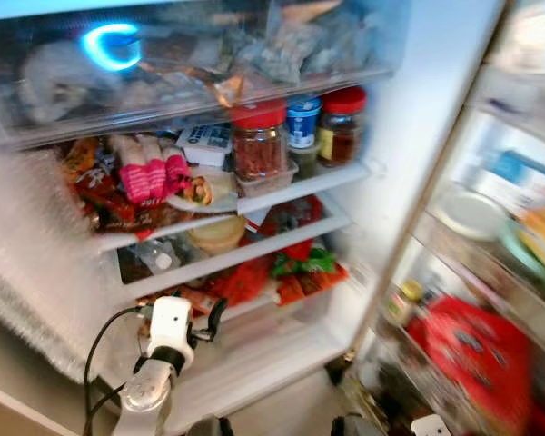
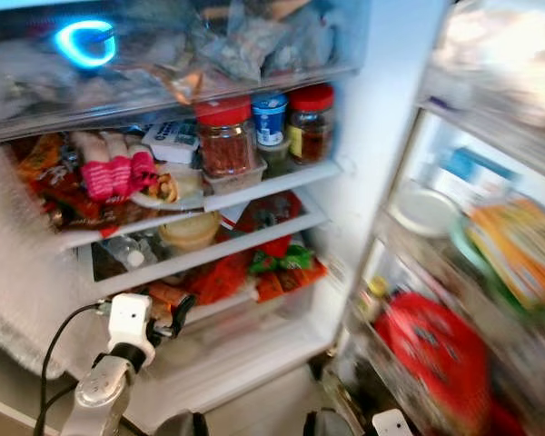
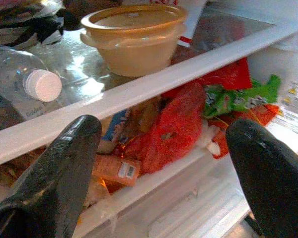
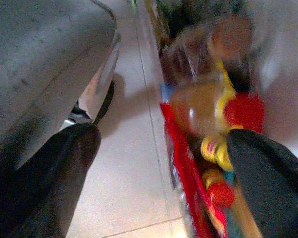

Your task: Restocking fridge

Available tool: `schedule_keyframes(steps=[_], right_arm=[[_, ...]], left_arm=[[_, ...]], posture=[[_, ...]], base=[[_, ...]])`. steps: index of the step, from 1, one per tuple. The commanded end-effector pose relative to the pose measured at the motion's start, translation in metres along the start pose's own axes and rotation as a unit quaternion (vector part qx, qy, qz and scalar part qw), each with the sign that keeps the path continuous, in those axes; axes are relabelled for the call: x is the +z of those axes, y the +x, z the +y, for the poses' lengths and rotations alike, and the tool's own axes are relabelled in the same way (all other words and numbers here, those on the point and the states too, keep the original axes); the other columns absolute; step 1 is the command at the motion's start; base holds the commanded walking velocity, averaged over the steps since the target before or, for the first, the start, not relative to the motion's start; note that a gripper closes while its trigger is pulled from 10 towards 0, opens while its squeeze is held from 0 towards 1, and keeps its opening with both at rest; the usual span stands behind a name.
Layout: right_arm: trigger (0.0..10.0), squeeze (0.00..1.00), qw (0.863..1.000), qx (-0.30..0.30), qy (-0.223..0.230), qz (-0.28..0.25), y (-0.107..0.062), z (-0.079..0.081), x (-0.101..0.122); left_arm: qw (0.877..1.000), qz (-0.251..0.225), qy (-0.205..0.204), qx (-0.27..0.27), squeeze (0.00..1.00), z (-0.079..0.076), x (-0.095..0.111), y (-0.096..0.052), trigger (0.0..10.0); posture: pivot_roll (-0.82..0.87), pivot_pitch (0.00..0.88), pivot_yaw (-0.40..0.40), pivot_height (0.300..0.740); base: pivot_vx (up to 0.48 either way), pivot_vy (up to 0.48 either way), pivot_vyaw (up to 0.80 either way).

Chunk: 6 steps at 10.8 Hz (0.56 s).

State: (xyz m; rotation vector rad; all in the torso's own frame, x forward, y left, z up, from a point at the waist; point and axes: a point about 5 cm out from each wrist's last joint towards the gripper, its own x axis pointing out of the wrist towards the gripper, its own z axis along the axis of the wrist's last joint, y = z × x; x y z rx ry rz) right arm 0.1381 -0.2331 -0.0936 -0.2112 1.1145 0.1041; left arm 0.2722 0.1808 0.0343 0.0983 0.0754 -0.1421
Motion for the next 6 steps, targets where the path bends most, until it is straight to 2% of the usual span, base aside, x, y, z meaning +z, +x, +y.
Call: schedule_keyframes(steps=[1,6], right_arm=[[10.0,0.00,1.000,0.016,-0.002,-0.027,0.0027,0.0072,0.0147],[10.0,0.00,0.999,0.014,-0.001,-0.030,0.0026,0.0069,0.0149]], left_arm=[[1.000,0.008,-0.001,0.003,0.00,-0.0008,-0.0039,-0.0010,10.0],[0.999,0.028,-0.007,0.019,0.00,0.0017,-0.0106,-0.0014,10.0]], posture=[[-0.07,0.000,0.019,0.646],[-0.06,0.000,0.020,0.646]], base=[[-0.330,0.000,0.00],[-0.314,0.000,0.00]])
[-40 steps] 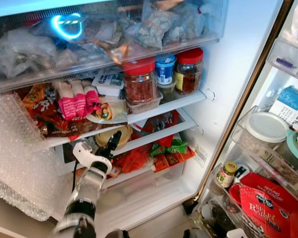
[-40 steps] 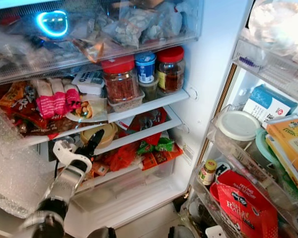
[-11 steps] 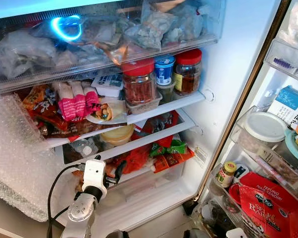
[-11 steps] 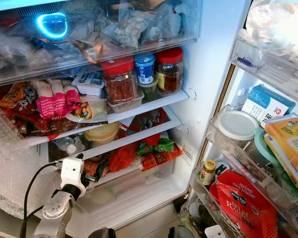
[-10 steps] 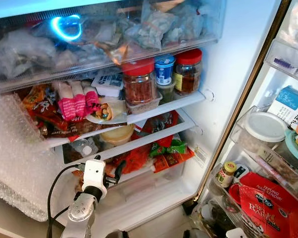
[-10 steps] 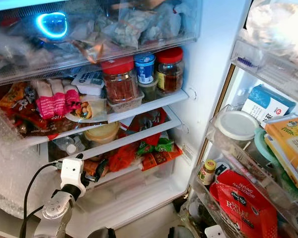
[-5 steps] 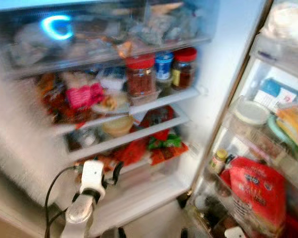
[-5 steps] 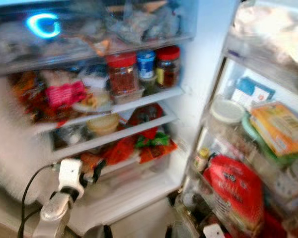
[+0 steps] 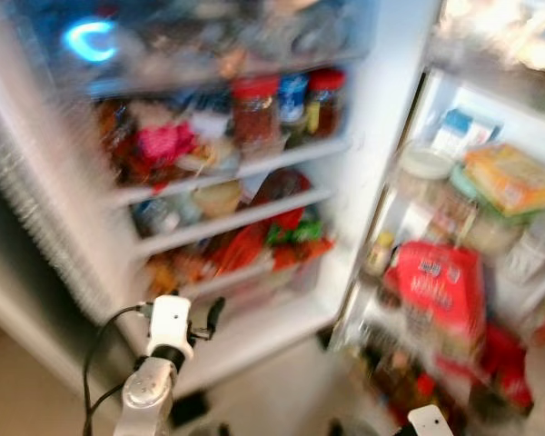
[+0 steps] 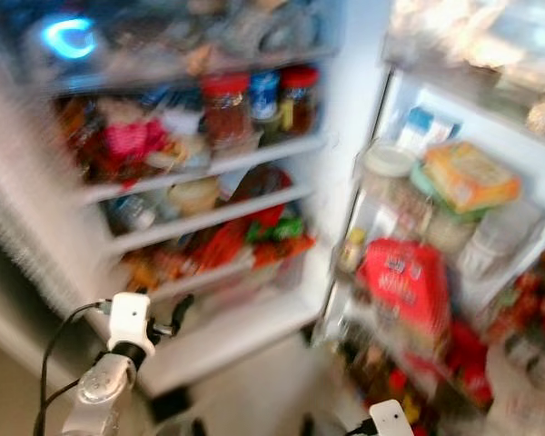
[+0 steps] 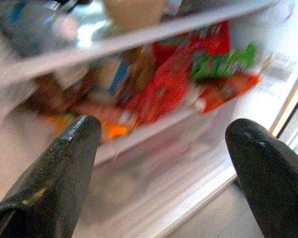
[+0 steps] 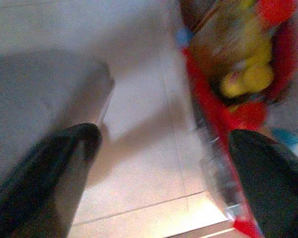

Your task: Restocking fridge

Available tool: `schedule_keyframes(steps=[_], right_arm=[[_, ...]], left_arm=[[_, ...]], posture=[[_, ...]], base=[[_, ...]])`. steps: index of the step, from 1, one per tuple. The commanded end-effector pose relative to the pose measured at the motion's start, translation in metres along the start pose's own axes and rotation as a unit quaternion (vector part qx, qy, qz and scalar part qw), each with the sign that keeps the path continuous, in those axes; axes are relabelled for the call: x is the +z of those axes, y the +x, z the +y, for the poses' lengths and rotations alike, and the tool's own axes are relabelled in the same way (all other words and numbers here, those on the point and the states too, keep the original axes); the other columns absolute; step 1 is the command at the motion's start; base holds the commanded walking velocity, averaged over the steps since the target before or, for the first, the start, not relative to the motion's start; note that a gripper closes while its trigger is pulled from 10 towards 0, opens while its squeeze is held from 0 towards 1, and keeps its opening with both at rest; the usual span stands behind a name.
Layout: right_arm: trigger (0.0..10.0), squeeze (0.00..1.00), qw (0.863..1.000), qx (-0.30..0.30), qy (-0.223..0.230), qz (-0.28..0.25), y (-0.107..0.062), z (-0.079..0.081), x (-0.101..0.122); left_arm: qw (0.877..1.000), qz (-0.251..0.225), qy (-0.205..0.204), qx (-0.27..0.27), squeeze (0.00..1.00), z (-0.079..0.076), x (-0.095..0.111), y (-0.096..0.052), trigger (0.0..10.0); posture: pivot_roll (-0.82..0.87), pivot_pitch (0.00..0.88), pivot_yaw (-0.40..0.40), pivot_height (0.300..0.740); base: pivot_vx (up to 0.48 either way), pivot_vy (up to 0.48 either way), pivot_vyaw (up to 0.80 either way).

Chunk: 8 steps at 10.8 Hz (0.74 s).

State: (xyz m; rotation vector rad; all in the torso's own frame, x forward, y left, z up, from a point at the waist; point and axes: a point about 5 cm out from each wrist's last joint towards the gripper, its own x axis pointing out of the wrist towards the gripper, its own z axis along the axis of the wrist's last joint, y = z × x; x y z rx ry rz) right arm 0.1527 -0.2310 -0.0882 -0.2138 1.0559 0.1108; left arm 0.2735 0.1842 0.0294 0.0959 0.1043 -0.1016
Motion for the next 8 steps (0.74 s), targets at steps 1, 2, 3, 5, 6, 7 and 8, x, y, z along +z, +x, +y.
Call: schedule_keyframes(steps=[1,2,3,5,6,7,8], right_arm=[[10.0,0.00,1.000,0.015,0.003,-0.001,0.001,0.008,-0.001],[10.0,0.00,1.000,0.015,0.004,-0.001,0.001,0.008,-0.001],[10.0,0.00,1.000,0.015,0.003,-0.001,0.001,0.008,-0.001],[10.0,0.00,1.000,0.009,0.008,-0.002,0.001,0.011,-0.002],[10.0,0.00,1.000,0.007,0.015,-0.003,0.002,0.013,-0.003],[10.0,0.00,1.000,0.005,0.022,-0.001,0.001,0.014,-0.004],[10.0,0.00,1.000,0.004,0.025,0.001,0.001,0.014,-0.005]], left_arm=[[1.000,0.021,-0.009,0.007,0.00,0.000,-0.009,-0.003,10.0],[1.000,0.025,-0.010,0.010,0.00,0.001,-0.010,-0.003,10.0],[0.999,0.028,-0.011,0.012,0.00,0.001,-0.011,-0.003,10.0],[0.963,0.219,-0.112,0.111,0.00,0.030,-0.070,-0.032,10.0],[0.941,0.289,-0.126,0.126,0.00,0.033,-0.090,-0.051,10.0],[0.929,0.328,-0.117,0.127,0.00,0.032,-0.103,-0.066,10.0],[0.920,0.350,-0.120,0.131,0.00,0.030,-0.110,-0.075,10.0]], posture=[[-0.06,0.000,0.020,0.646],[-0.06,0.000,0.020,0.646],[-0.06,0.000,0.020,0.646],[-0.10,0.000,0.050,0.646],[-0.11,0.000,0.057,0.646],[-0.12,0.000,0.063,0.646],[-0.11,0.000,0.062,0.646]], base=[[-0.307,0.000,0.00],[-0.307,0.000,0.00],[-0.304,0.000,0.00],[-0.152,0.000,0.00],[0.000,0.000,0.00],[0.000,0.386,0.00],[0.000,0.409,0.00]])
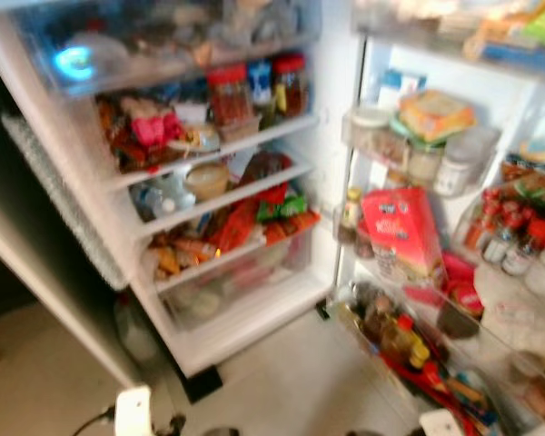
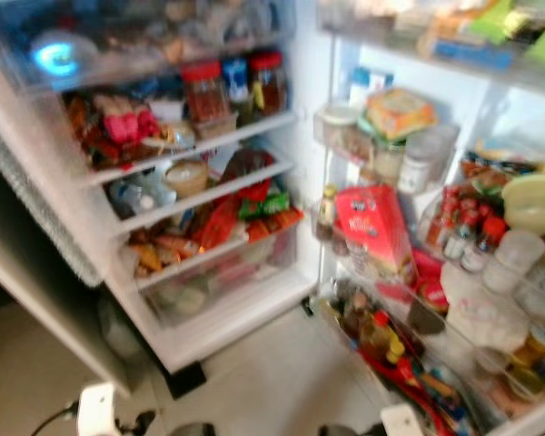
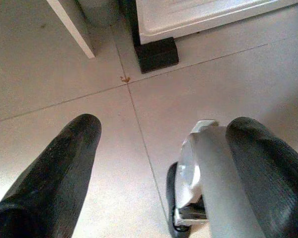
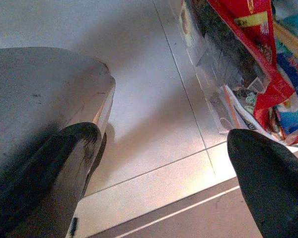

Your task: Restocking fridge

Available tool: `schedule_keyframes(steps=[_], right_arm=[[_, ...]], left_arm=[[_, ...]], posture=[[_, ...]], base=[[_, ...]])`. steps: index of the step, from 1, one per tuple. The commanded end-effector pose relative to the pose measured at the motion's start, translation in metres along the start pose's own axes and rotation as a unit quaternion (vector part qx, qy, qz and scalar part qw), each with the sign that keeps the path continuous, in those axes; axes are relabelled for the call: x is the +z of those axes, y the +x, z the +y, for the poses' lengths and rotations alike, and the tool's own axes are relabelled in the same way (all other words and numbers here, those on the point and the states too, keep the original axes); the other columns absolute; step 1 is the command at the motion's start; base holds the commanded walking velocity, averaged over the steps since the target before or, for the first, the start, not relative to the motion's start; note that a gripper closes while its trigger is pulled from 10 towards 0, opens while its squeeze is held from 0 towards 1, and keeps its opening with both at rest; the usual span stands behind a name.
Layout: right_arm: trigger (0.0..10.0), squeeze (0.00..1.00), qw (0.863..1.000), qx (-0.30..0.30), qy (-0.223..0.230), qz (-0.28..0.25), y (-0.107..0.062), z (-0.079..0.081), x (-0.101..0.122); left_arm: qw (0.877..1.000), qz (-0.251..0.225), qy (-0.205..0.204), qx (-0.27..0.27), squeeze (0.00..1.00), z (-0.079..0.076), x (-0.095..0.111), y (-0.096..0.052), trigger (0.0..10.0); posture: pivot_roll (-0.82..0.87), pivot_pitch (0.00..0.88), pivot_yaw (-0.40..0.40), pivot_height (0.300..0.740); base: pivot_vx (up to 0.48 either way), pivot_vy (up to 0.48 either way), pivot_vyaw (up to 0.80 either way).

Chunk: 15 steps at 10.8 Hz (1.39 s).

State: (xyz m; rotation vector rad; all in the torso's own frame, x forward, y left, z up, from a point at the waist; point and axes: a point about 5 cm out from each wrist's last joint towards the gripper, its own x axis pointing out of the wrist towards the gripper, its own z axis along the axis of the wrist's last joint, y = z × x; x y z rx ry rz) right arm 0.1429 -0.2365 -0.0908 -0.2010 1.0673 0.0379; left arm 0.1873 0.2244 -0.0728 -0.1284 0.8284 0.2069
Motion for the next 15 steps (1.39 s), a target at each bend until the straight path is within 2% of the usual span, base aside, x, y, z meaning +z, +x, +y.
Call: schedule_keyframes(steps=[1,4,7,10,12,15], right_arm=[[10.0,0.00,1.000,0.031,0.001,-0.006,0.003,0.018,0.004],[10.0,0.00,0.999,0.029,0.006,-0.012,0.003,0.017,0.007],[10.0,0.00,0.999,0.032,0.010,-0.012,0.003,0.016,0.009],[10.0,0.00,0.999,0.031,0.018,-0.013,0.003,0.015,0.010],[10.0,0.00,0.999,0.027,0.018,-0.013,0.003,0.015,0.011],[10.0,0.00,0.999,0.025,0.021,-0.012,0.004,0.015,0.011]], left_arm=[[1.000,0.007,0.004,0.010,0.00,0.006,0.000,0.000,10.0],[1.000,0.020,-0.002,0.013,0.00,0.005,-0.006,-0.001,10.0],[0.999,0.037,-0.007,0.019,0.00,0.010,-0.017,-0.004,10.0],[0.998,0.063,-0.004,0.028,0.00,0.023,-0.032,-0.011,10.0],[0.997,0.075,-0.008,0.035,0.00,0.041,-0.042,-0.018,10.0],[0.996,0.083,-0.019,0.035,0.00,0.045,-0.050,-0.023,10.0]], posture=[[-0.11,0.000,0.059,0.646],[-0.09,0.000,0.051,0.646],[-0.09,0.000,0.043,0.646],[-0.08,0.000,0.032,0.646],[-0.08,0.000,0.033,0.675],[-0.08,0.000,0.033,0.725]], base=[[0.000,0.405,0.00],[0.000,0.404,0.00],[0.000,0.403,0.00],[0.000,0.111,0.00],[0.000,0.000,0.00],[0.000,0.000,0.00]])
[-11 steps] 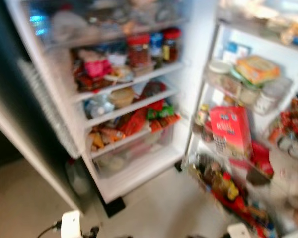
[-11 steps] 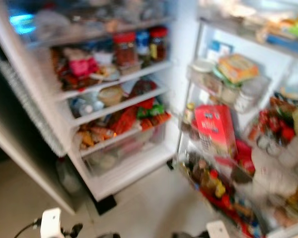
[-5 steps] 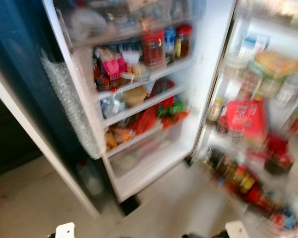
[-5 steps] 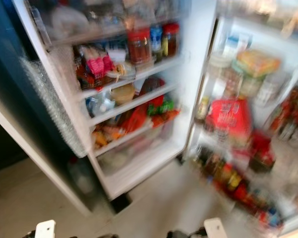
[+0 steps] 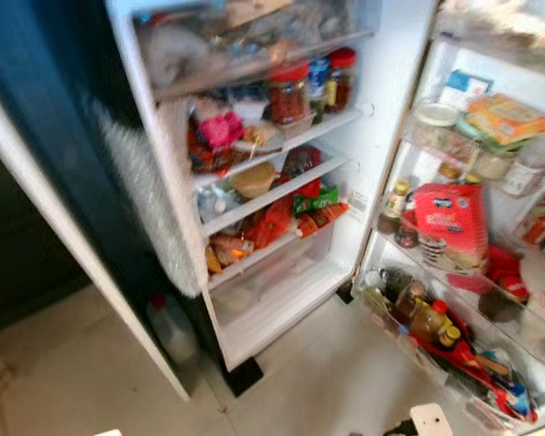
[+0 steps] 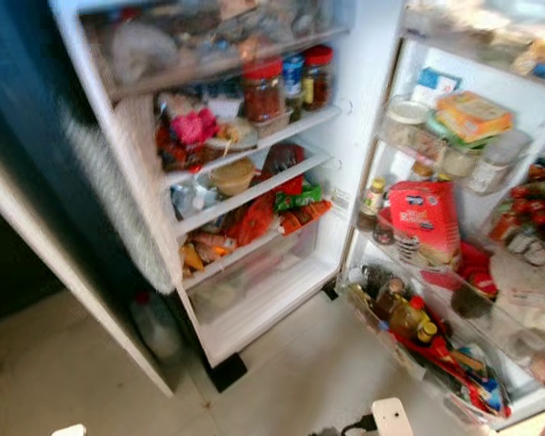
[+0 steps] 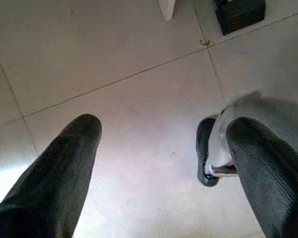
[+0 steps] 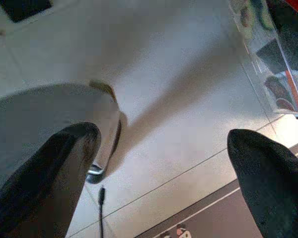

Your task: Restocking fridge

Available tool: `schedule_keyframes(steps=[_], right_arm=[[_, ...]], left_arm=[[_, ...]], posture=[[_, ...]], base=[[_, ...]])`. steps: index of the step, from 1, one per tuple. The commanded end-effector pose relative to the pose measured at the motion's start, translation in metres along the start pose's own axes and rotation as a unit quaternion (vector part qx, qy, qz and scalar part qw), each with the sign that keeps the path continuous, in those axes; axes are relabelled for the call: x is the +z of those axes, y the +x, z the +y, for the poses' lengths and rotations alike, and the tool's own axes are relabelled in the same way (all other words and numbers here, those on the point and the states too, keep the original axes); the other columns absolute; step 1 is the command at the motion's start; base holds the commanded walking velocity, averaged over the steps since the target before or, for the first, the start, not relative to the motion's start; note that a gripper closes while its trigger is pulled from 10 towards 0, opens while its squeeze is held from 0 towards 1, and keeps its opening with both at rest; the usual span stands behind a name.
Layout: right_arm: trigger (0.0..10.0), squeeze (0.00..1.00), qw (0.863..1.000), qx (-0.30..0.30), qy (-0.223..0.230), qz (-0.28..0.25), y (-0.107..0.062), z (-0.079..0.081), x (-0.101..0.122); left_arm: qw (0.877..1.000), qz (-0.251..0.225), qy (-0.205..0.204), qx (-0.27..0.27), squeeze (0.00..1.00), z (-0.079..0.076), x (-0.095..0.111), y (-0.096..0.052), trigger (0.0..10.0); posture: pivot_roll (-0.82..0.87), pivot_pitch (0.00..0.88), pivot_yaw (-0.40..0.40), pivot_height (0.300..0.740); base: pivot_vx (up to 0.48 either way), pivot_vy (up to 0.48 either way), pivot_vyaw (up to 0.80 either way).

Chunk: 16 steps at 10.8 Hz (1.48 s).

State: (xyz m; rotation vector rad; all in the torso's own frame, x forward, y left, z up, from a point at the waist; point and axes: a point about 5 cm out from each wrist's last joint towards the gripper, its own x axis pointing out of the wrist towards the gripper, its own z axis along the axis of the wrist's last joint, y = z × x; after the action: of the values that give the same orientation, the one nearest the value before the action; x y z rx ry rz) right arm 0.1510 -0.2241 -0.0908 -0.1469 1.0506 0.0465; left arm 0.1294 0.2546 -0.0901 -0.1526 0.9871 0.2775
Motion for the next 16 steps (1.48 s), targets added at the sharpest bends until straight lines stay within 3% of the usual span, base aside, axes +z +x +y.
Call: schedule_keyframes(steps=[1,5,7,16], right_arm=[[10.0,0.00,1.000,0.009,0.003,-0.002,0.0008,0.0043,0.0014],[10.0,0.00,1.000,0.008,0.008,-0.003,0.0007,0.0049,0.0006],[10.0,0.00,1.000,0.007,0.005,-0.002,0.0008,0.0052,0.0005],[10.0,0.00,1.000,-0.004,0.018,0.001,0.0006,0.0074,-0.0033]], left_arm=[[1.000,0.007,-0.002,0.003,0.00,0.0006,-0.0047,-0.0009,10.0],[1.000,0.019,-0.008,0.007,0.00,0.0067,-0.0131,-0.0038,10.0],[1.000,0.016,-0.005,-0.001,0.00,-0.0001,-0.0080,-0.0013,10.0],[1.000,0.016,0.012,-0.010,0.00,0.0004,-0.0077,-0.0016,10.0]], posture=[[-0.08,0.000,0.032,0.740],[-0.08,0.000,0.032,0.740],[-0.08,0.000,0.035,0.740],[-0.09,0.000,0.055,0.740]], base=[[0.000,0.000,0.00],[0.000,0.000,0.00],[0.000,0.382,0.00],[0.000,0.319,0.00]])
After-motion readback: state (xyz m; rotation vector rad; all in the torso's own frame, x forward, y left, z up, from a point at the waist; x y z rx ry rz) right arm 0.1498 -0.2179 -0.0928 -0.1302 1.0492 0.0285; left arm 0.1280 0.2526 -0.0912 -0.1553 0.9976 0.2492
